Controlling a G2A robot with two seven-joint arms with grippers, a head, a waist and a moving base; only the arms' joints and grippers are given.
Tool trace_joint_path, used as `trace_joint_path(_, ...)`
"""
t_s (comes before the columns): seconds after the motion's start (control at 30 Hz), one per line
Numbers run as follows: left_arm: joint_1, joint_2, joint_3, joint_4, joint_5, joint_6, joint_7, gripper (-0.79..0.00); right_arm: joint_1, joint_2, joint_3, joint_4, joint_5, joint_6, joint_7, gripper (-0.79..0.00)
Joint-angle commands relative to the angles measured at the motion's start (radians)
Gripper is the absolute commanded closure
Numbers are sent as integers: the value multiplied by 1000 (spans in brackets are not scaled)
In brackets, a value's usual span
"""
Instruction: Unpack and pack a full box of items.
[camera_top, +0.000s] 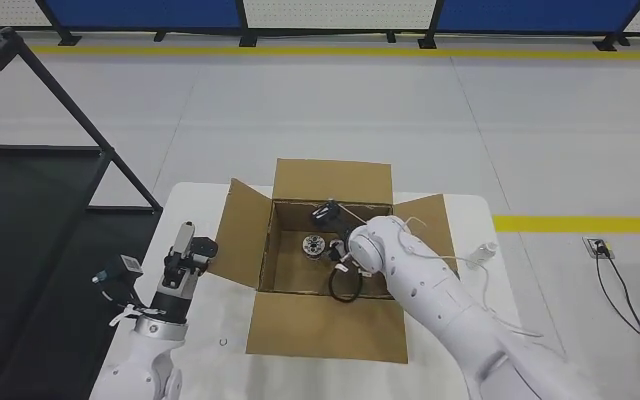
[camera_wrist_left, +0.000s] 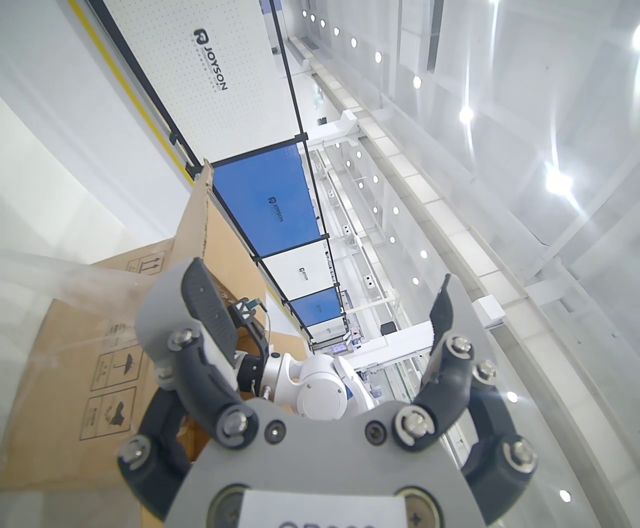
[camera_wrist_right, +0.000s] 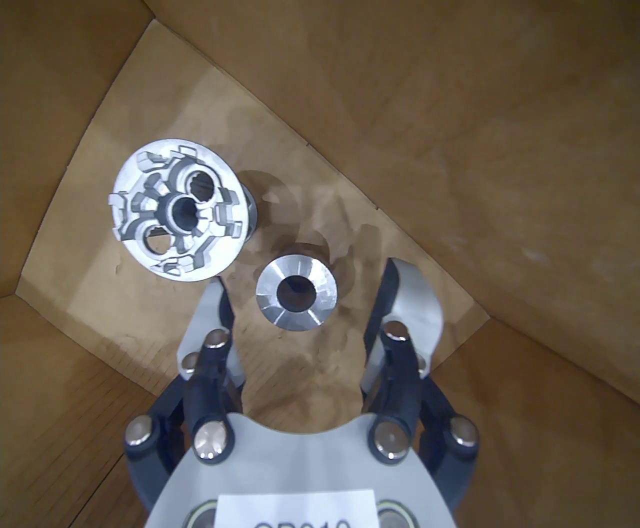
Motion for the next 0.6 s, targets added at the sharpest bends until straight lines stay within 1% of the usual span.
trace_joint_path(0.0, 0, 1, -2, 0, -1, 1, -1, -785, 7, -11, -1, 28, 4, -10, -5, -336)
trace_joint_path(0.03, -1, 1, -2, 0, 0, 1, -1, -785, 10, -16, -1, 39, 5, -14, -7, -332)
trace_joint_path(0.1, -2, 1, -2, 2, 1, 1, -1, -785, 15, -24, 1, 58, 11, -25, -13, -271)
trace_joint_path(0.13, -3, 1, -2, 3, 1, 3, -1, -785, 18, -28, 1, 67, 12, -31, -16, -197)
trace_joint_path(0.2, -5, 2, -1, 5, 2, 4, -1, -785, 23, -34, 4, 80, 14, -39, -22, 0)
trace_joint_path(0.4, -15, 3, 5, 5, 6, 10, -4, -785, 41, -33, 33, 85, 32, -79, -31, 0)
trace_joint_path(0.57, -30, 3, 22, 11, 10, 16, -18, -785, 35, -8, 64, 22, 11, -65, -4, 0)
